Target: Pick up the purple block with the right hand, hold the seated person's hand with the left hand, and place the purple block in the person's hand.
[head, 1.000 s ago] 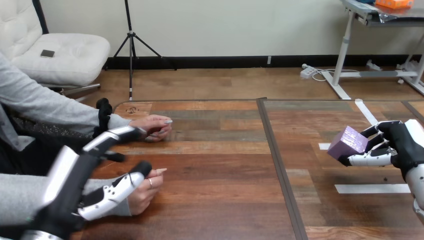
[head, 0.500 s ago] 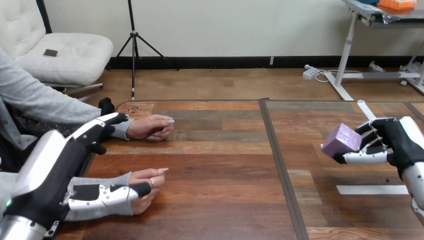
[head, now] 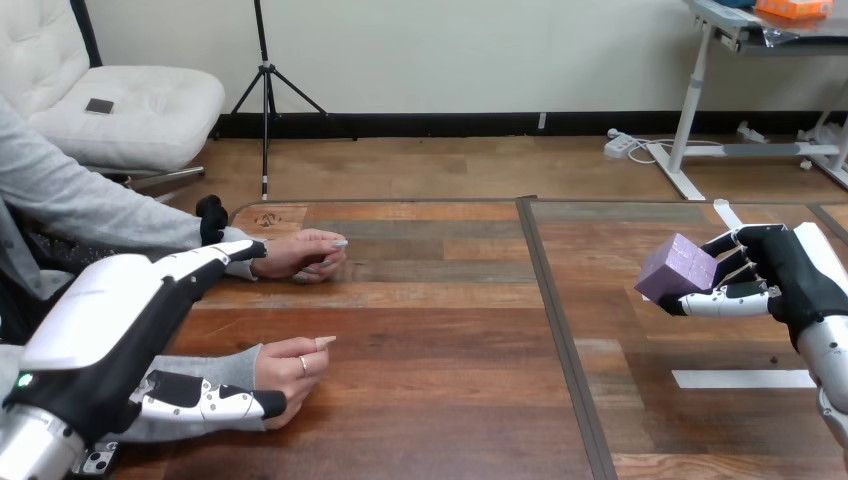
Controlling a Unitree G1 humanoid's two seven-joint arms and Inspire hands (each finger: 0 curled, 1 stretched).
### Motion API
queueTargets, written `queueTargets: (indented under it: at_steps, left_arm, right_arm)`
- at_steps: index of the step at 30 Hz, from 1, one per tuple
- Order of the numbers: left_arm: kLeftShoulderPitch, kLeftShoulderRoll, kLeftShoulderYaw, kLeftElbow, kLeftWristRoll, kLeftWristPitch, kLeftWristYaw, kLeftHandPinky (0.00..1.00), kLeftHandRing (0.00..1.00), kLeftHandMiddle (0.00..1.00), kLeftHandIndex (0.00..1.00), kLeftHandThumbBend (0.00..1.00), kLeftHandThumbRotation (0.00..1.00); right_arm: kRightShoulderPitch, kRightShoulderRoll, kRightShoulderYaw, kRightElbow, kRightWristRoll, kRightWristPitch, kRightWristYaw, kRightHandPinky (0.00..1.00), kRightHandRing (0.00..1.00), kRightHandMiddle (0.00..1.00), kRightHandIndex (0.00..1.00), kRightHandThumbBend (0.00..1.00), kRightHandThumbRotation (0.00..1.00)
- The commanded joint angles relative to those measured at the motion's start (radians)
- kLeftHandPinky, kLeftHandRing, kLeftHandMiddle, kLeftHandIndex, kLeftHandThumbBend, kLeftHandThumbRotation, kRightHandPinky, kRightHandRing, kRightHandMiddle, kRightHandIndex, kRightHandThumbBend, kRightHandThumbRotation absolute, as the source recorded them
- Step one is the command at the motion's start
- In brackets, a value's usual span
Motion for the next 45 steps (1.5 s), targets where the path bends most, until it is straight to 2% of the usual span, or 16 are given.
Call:
queueTargets:
  at_steps: [1,18,26,33,45]
  left_arm:
    - [-0.081,0.046,-0.026,-0.016,0.042,0.012,0.005,0.73,0.86,0.88,0.86,1.0,0.35]
    - [-0.143,0.09,-0.092,0.049,0.108,0.028,0.0,0.75,0.84,0.86,0.83,1.0,0.31]
    - [-0.174,0.11,-0.124,0.1,0.15,0.023,0.013,0.74,0.81,0.84,0.8,1.0,0.34]
    - [-0.199,0.12,-0.153,0.138,0.188,0.049,0.012,0.73,0.8,0.83,0.78,1.0,0.36]
    - [-0.251,0.134,-0.203,0.235,0.213,0.051,0.022,0.75,0.81,0.83,0.78,1.0,0.4]
  right_arm:
    - [-0.041,0.004,-0.018,-0.058,0.013,-0.02,0.003,0.33,0.38,0.43,0.46,0.86,0.0]
    - [-0.045,0.007,-0.017,-0.058,0.011,-0.023,0.006,0.34,0.39,0.44,0.45,0.87,0.0]
    - [-0.045,0.008,-0.021,-0.058,0.017,-0.027,0.014,0.34,0.39,0.44,0.45,0.87,0.0]
    - [-0.045,0.007,-0.024,-0.057,0.02,-0.028,0.022,0.34,0.39,0.43,0.45,0.87,0.0]
    - [-0.044,0.006,-0.031,-0.065,0.025,-0.025,0.03,0.35,0.39,0.43,0.45,0.87,0.0]
